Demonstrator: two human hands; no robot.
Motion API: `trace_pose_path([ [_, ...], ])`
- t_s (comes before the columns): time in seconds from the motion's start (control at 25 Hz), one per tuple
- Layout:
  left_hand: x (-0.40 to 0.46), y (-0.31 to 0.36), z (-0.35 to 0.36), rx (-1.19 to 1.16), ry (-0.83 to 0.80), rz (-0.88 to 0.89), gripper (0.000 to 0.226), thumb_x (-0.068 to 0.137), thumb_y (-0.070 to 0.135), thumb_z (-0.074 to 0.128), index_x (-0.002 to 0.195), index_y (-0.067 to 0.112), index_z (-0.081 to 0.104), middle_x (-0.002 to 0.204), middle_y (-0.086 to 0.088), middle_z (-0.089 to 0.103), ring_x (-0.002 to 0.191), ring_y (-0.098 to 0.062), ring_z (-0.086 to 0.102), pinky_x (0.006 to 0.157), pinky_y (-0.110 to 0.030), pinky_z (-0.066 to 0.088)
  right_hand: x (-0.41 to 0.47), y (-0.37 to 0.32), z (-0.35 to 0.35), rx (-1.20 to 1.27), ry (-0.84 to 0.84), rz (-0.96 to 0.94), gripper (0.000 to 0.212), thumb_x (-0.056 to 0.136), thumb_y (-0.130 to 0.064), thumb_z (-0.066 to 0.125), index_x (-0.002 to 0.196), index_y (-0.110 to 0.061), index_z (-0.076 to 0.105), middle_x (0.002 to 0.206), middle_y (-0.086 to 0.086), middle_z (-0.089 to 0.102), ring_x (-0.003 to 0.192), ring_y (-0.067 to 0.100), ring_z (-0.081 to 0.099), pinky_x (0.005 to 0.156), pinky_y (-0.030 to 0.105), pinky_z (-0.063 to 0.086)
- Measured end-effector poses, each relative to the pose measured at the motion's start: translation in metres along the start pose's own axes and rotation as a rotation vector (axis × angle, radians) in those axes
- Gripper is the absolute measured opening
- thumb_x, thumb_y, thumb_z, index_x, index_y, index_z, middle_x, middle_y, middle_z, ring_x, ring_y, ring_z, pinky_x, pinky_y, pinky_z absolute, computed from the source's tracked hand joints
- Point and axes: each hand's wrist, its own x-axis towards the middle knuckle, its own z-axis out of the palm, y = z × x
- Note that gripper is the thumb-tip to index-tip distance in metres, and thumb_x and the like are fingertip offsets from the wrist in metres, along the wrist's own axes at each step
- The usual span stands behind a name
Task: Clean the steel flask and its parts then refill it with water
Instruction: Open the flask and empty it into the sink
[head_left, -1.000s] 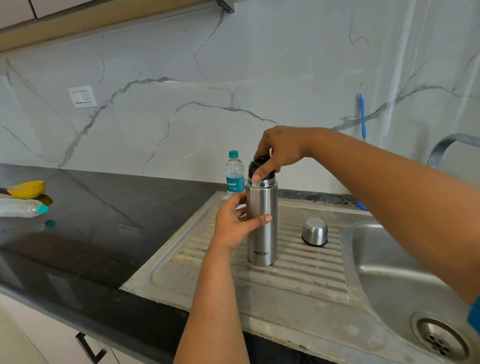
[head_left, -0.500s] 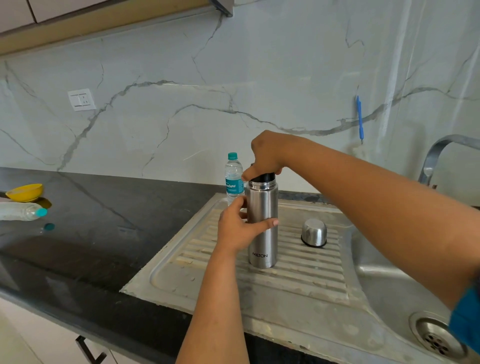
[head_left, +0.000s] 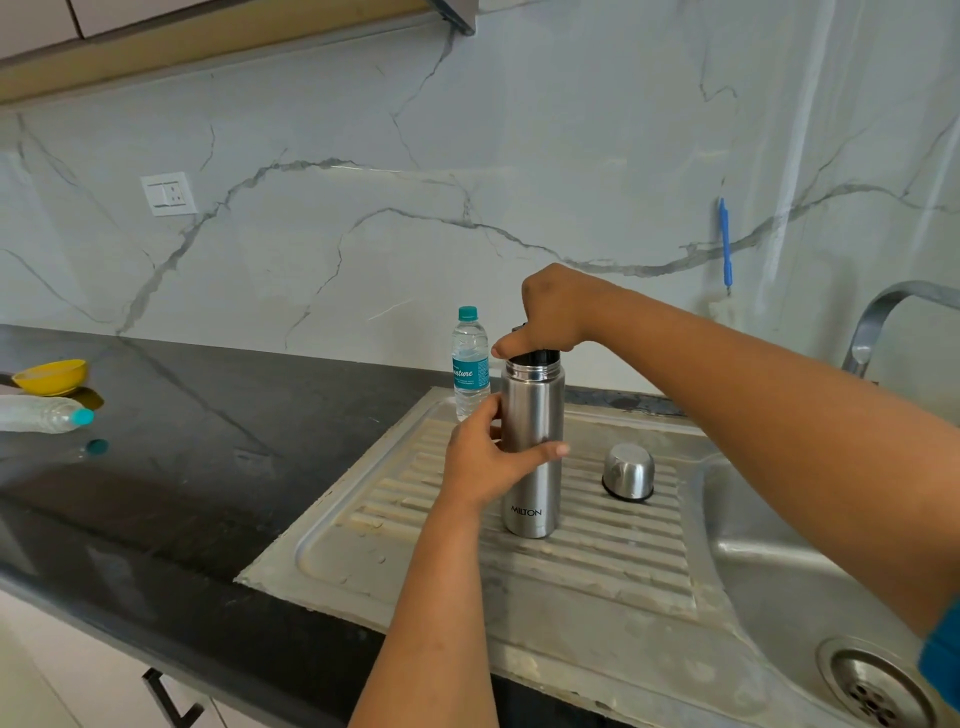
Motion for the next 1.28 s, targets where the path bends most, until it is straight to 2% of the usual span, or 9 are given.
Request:
trace_pose_path([
  [0.4, 0.004, -0.002, 0.001, -0.033, 0.036, -0.008, 0.077, 0.044, 0.054, 0.09, 0.112, 0.032, 0.06, 0.106, 0.014, 0.069, 0.097, -0.007, 0.066, 0.084, -0.039, 0.059, 0.004, 0.013, 0.002, 0.11, -0.038, -0.119, 0.05, 0.077, -0.06, 0.067, 0.063, -0.013, 0.06, 0.058, 0.002, 0.057, 0.058, 0.012, 0.052, 0.054, 0.023, 0.042],
  [0.56, 0.007, -0.003, -0.001, -0.065, -0.017, -0.023, 0.078, 0.044, 0.05, 0.092, 0.113, 0.031, 0.061, 0.109, 0.012, 0.07, 0.101, -0.009, 0.066, 0.087, -0.041, 0.059, -0.002, 0.024, -0.015, 0.23, -0.286, -0.194, 0.04, 0.078, -0.041, 0.075, 0.115, -0.028, 0.069, 0.108, -0.008, 0.067, 0.1, 0.012, 0.06, 0.091, 0.03, 0.047],
  [0.64, 0.006, -0.003, -0.001, -0.072, -0.03, -0.031, 0.078, 0.046, 0.048, 0.092, 0.115, 0.03, 0.062, 0.111, 0.012, 0.069, 0.103, -0.009, 0.066, 0.089, -0.04, 0.058, -0.008, 0.025, -0.024, 0.322, -0.429, -0.216, 0.059, 0.077, -0.015, 0.078, 0.13, -0.034, 0.059, 0.128, -0.009, 0.058, 0.124, 0.015, 0.048, 0.104, 0.035, 0.038],
  [0.76, 0.005, -0.005, -0.003, -0.095, -0.064, -0.04, 0.075, 0.05, 0.042, 0.095, 0.116, 0.029, 0.062, 0.112, 0.011, 0.07, 0.104, -0.009, 0.066, 0.091, -0.04, 0.057, -0.014, 0.014, -0.033, 0.232, -0.311, -0.181, 0.067, 0.08, -0.037, 0.075, 0.14, -0.039, 0.045, 0.145, -0.005, 0.042, 0.135, 0.017, 0.037, 0.108, 0.038, 0.032],
  [0.88, 0.004, -0.005, -0.004, -0.11, -0.08, -0.044, 0.076, 0.051, 0.044, 0.094, 0.118, 0.03, 0.061, 0.114, 0.011, 0.069, 0.105, -0.009, 0.065, 0.092, -0.04, 0.057, -0.012, -0.005, -0.035, 0.006, -0.163, -0.067, 0.066, 0.08, -0.071, 0.053, 0.117, -0.016, 0.06, 0.106, 0.001, 0.066, 0.089, 0.013, 0.067, 0.085, 0.03, 0.045],
  [1.0, 0.002, -0.004, -0.004, -0.122, -0.08, -0.044, 0.077, 0.05, 0.047, 0.093, 0.118, 0.03, 0.061, 0.114, 0.011, 0.069, 0.106, -0.01, 0.065, 0.093, -0.041, 0.056, -0.007, -0.012, -0.033, -0.12, -0.315, 0.002, 0.05, 0.08, -0.06, 0.065, 0.091, -0.012, 0.062, 0.068, -0.004, 0.069, 0.068, 0.013, 0.07, 0.071, 0.027, 0.051],
  [1.08, 0.002, -0.005, -0.004, -0.13, -0.085, -0.046, 0.075, 0.052, 0.044, 0.094, 0.118, 0.031, 0.061, 0.114, 0.011, 0.069, 0.107, -0.01, 0.065, 0.093, -0.041, 0.056, -0.005, -0.008, -0.036, -0.112, -0.343, -0.07, 0.038, 0.08, -0.031, 0.077, 0.112, -0.018, 0.061, 0.102, -0.001, 0.065, 0.09, 0.017, 0.067, 0.075, 0.027, 0.051],
  [1.16, 0.002, -0.005, -0.003, -0.135, -0.091, -0.046, 0.073, 0.054, 0.041, 0.094, 0.118, 0.032, 0.061, 0.115, 0.011, 0.069, 0.107, -0.009, 0.064, 0.094, -0.04, 0.056, -0.008, -0.003, -0.04, 0.012, -0.408, -0.119, 0.064, 0.074, -0.007, 0.08, 0.126, -0.034, 0.053, 0.135, 0.003, 0.045, 0.113, 0.026, 0.054, 0.089, 0.037, 0.052],
  [1.28, 0.002, -0.006, -0.004, -0.139, -0.098, -0.048, 0.075, 0.053, 0.044, 0.094, 0.119, 0.033, 0.061, 0.115, 0.012, 0.069, 0.108, -0.008, 0.064, 0.095, -0.039, 0.055, -0.014, -0.002, -0.037, 0.233, -0.372, -0.067, 0.068, 0.077, -0.028, 0.08, 0.135, -0.036, 0.045, 0.141, 0.0, 0.035, 0.113, 0.026, 0.053, 0.081, 0.037, 0.056],
])
